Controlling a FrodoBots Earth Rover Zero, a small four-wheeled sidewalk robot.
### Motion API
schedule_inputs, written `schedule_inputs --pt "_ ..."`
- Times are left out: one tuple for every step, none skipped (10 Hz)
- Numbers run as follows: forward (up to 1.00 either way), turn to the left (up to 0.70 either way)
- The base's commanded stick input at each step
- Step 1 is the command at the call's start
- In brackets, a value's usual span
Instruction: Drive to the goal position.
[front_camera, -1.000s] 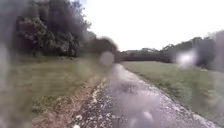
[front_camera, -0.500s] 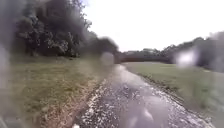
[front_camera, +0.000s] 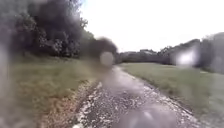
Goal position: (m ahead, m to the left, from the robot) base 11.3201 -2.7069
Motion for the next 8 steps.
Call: schedule_inputs --pt "0.70 0.00" --pt "0.70 0.00" --pt "0.70 0.00" --pt "0.70 0.00" --pt "0.70 0.00" --pt "0.70 0.00" --pt "0.70 0.00" --pt "0.70 -0.02"
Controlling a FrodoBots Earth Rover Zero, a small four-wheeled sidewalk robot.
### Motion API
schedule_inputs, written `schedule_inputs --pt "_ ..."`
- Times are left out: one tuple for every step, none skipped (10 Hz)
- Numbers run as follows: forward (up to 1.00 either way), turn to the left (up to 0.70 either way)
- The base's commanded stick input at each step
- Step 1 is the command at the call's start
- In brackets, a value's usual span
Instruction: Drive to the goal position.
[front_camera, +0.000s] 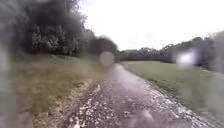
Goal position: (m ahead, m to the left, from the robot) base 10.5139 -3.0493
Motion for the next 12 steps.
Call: schedule_inputs --pt "0.70 -0.14" --pt "0.70 -0.25" --pt "0.70 -0.35" --pt "0.70 -0.33" --pt "0.70 -0.22" --pt "0.70 -0.02" --pt "0.70 0.00" --pt "0.70 0.00" --pt "0.70 0.00" --pt "0.70 0.00" --pt "0.70 0.00" --pt "0.70 0.00"
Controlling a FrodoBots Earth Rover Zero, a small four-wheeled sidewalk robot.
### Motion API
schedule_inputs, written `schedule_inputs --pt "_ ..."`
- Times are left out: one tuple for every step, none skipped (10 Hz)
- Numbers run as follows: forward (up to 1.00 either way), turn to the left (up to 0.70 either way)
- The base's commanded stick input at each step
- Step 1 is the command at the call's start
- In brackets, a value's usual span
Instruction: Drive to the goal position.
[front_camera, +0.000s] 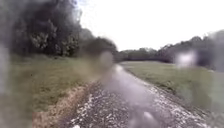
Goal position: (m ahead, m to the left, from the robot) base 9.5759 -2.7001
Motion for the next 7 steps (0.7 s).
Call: schedule_inputs --pt "0.70 0.00" --pt "0.70 0.00" --pt "0.70 0.00" --pt "0.70 0.00" --pt "0.70 0.00" --pt "0.70 0.00" --pt "0.70 0.00"
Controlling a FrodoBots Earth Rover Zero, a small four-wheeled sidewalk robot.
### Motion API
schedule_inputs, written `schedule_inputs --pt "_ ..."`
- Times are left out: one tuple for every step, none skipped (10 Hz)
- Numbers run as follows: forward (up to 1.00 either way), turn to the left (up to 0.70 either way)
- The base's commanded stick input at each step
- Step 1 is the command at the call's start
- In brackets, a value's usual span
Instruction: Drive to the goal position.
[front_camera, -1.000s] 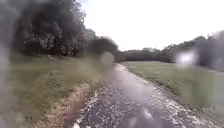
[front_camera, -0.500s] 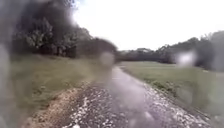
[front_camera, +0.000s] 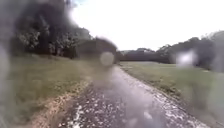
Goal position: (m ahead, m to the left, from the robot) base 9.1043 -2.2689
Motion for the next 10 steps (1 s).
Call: schedule_inputs --pt "0.70 0.00" --pt "0.70 -0.17" --pt "0.70 -0.35" --pt "0.70 -0.35" --pt "0.70 -0.21" --pt "0.70 0.00" --pt "0.70 0.00" --pt "0.70 0.00" --pt "0.70 0.00" --pt "0.70 0.00"
